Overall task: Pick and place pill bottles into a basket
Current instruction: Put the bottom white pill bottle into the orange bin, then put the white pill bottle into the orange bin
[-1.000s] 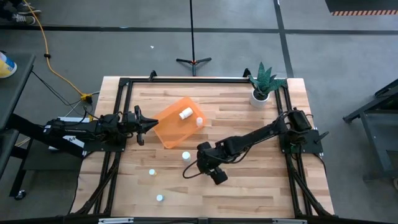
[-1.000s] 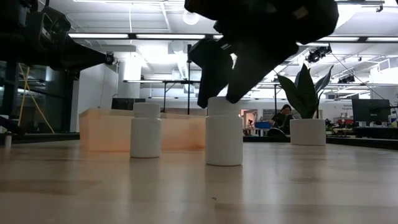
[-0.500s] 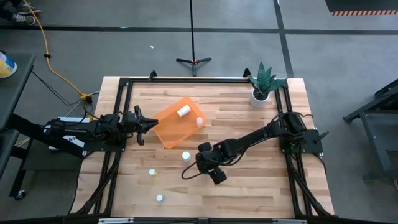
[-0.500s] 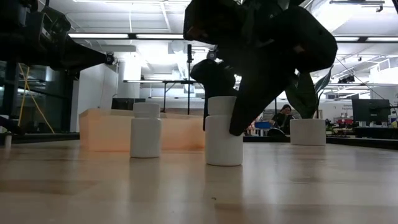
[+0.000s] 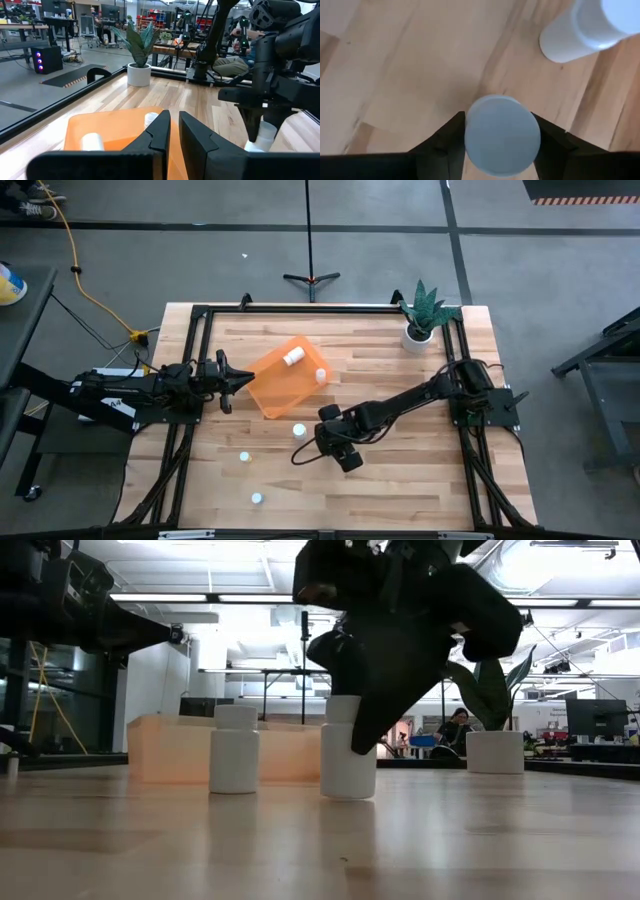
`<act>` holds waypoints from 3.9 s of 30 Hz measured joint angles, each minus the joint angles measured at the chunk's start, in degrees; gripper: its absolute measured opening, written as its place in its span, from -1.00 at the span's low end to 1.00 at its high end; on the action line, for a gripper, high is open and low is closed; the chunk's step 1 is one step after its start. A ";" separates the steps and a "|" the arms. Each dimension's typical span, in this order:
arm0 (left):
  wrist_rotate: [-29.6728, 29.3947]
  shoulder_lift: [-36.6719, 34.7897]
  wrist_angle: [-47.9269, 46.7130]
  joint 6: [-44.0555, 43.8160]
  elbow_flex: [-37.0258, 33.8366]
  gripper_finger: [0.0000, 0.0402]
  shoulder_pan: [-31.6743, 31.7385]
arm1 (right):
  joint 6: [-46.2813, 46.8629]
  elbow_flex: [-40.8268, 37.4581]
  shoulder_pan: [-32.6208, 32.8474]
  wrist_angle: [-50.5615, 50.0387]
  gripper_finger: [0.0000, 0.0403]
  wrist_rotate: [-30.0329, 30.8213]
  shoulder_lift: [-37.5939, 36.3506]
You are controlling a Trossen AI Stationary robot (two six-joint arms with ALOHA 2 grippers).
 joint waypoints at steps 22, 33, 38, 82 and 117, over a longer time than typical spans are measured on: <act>0.00 0.00 -0.02 0.00 -0.01 -0.63 0.00 | -11.66 21.27 -17.21 -16.83 -0.18 0.44 -0.50; 0.04 0.00 -0.02 0.00 0.00 -0.63 0.00 | -10.70 21.27 -29.90 -6.78 -0.18 -7.59 4.65; 0.04 0.00 -0.02 0.02 0.00 -0.63 0.00 | -11.56 21.26 -31.15 -5.80 -0.18 -6.75 7.93; 0.24 0.07 -0.02 0.00 -0.01 -0.63 -0.02 | -12.11 21.18 -13.05 -3.81 0.23 -12.37 5.11; 0.61 0.11 -0.04 0.17 0.00 -0.63 0.00 | -11.20 10.95 -9.89 10.29 -0.10 -12.89 7.98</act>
